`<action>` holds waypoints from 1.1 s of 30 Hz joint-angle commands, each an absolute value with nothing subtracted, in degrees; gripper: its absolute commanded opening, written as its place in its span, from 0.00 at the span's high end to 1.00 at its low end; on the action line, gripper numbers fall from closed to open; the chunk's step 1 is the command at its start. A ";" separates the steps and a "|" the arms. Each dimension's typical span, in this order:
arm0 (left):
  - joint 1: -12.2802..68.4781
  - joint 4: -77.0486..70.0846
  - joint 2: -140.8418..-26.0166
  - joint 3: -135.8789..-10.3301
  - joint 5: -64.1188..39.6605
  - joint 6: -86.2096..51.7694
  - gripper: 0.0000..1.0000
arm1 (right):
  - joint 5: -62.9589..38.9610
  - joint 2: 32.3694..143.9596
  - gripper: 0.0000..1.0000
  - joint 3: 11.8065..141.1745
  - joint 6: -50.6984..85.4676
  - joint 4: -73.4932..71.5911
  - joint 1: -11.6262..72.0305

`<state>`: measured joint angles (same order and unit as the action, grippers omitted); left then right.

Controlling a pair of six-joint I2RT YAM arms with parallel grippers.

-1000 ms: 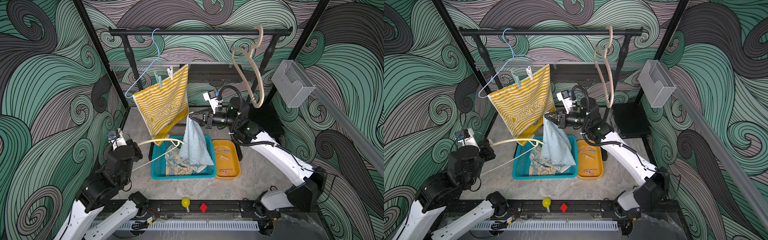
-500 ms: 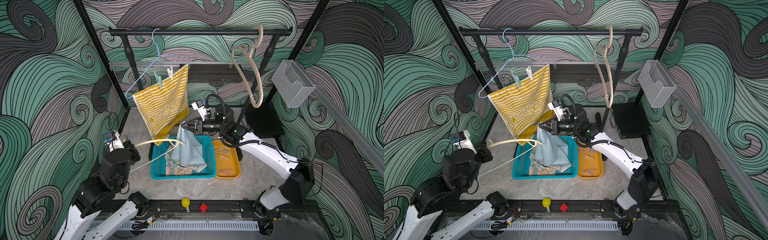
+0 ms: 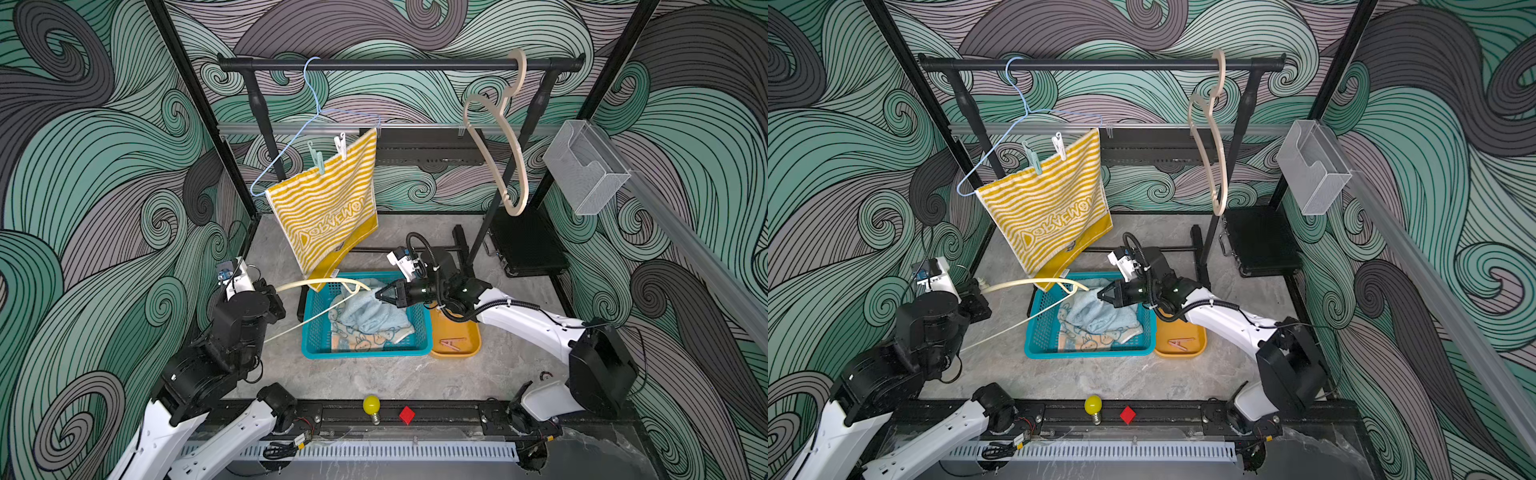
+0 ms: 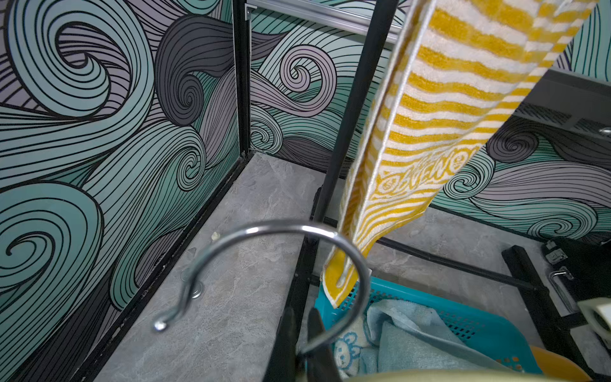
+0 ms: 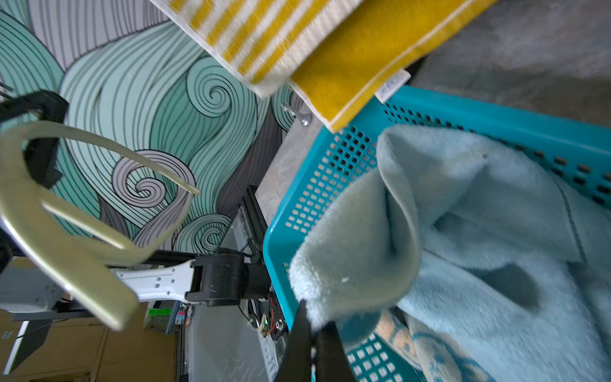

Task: Remove the clothespins securing towels to the hanger
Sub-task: Place the towel in the basket.

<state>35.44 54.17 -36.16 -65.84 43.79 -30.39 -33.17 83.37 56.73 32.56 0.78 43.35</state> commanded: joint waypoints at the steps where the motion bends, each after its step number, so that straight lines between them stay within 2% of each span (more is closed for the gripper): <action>1: 35.77 52.28 -37.76 -67.06 42.13 -29.62 1.00 | -26.10 78.58 1.00 53.97 30.11 6.39 43.77; 5: 35.77 51.08 -40.05 -67.06 40.17 -29.12 1.00 | -20.63 73.82 0.98 50.43 28.68 12.19 43.77; 7: 35.81 50.42 -41.27 -67.10 39.26 -28.99 1.00 | -19.07 72.21 0.88 49.47 28.26 14.22 43.89; 9: 35.77 50.27 -42.59 -67.30 38.45 -28.98 1.00 | -18.11 70.60 0.83 48.91 27.97 15.70 43.80; 14: 35.77 49.80 -45.18 -68.50 35.81 -28.96 1.00 | -15.21 66.21 0.56 49.61 26.45 20.02 43.78; 23: 35.86 48.54 -49.65 -70.38 28.94 -27.35 1.00 | -11.15 56.34 0.49 51.93 22.09 25.82 43.77; 33: 36.80 46.50 -55.20 -74.14 17.45 -20.78 1.00 | -23.98 52.17 0.41 56.80 15.51 26.48 43.68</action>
